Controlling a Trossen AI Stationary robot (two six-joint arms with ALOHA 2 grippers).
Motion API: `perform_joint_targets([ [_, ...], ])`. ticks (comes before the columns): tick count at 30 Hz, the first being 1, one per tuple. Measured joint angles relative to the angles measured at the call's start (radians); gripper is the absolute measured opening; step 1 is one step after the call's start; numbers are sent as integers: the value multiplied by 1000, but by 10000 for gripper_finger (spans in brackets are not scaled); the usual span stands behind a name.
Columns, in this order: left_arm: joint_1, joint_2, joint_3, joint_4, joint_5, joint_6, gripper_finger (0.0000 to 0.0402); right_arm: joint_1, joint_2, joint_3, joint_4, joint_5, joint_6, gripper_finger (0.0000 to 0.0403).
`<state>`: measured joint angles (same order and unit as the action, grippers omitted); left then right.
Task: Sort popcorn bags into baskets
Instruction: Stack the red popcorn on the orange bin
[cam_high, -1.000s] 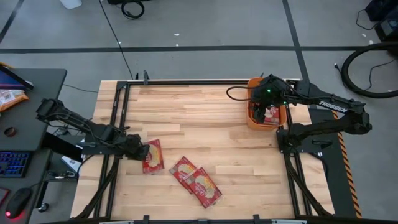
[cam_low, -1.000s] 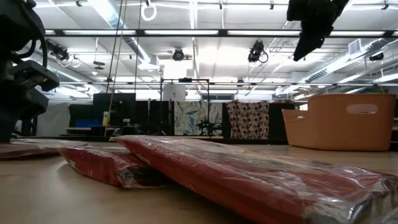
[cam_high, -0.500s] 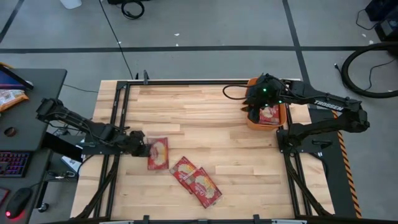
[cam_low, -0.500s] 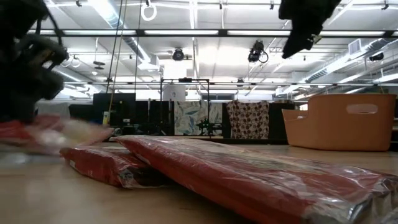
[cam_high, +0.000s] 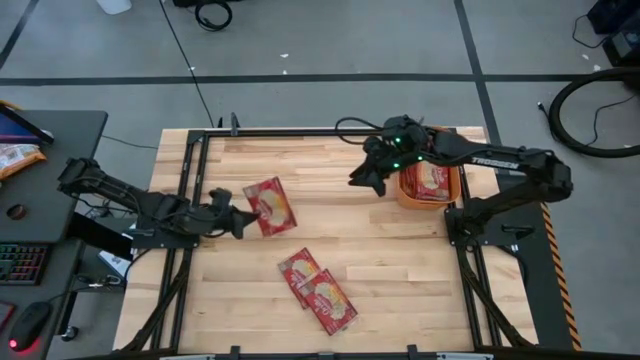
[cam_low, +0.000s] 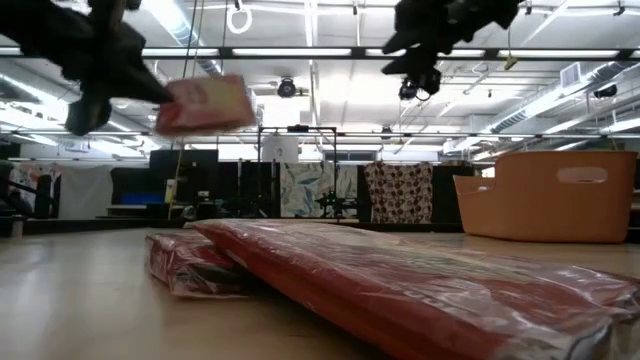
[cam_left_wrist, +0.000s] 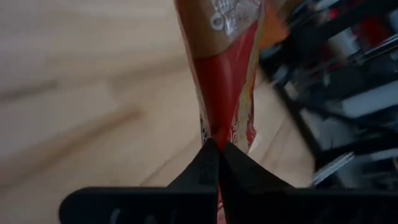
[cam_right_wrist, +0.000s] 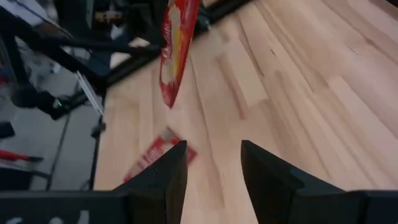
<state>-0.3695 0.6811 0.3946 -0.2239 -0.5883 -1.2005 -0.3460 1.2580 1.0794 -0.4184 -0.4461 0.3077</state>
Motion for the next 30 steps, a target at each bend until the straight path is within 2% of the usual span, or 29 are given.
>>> perform_joint_targets([
  [5, 8, 35, 1, 151, -100, 100, 1, 38, 54, 0, 167, 13, 49, 158],
  [12, 46, 129, 2, 383, -104, 209, 1, 72, 131, 0, 404, 6, 163, 186],
  [20, 82, 226, 2, 658, -108, 354, 1, 107, 171, 0, 488, 3, 219, 215],
  [25, 110, 267, 2, 720, -111, 361, 1, 117, 180, 0, 567, 10, 239, 217],
  [30, 135, 310, 2, 796, -93, 362, 1, 125, 197, 0, 611, 79, 241, 217],
])
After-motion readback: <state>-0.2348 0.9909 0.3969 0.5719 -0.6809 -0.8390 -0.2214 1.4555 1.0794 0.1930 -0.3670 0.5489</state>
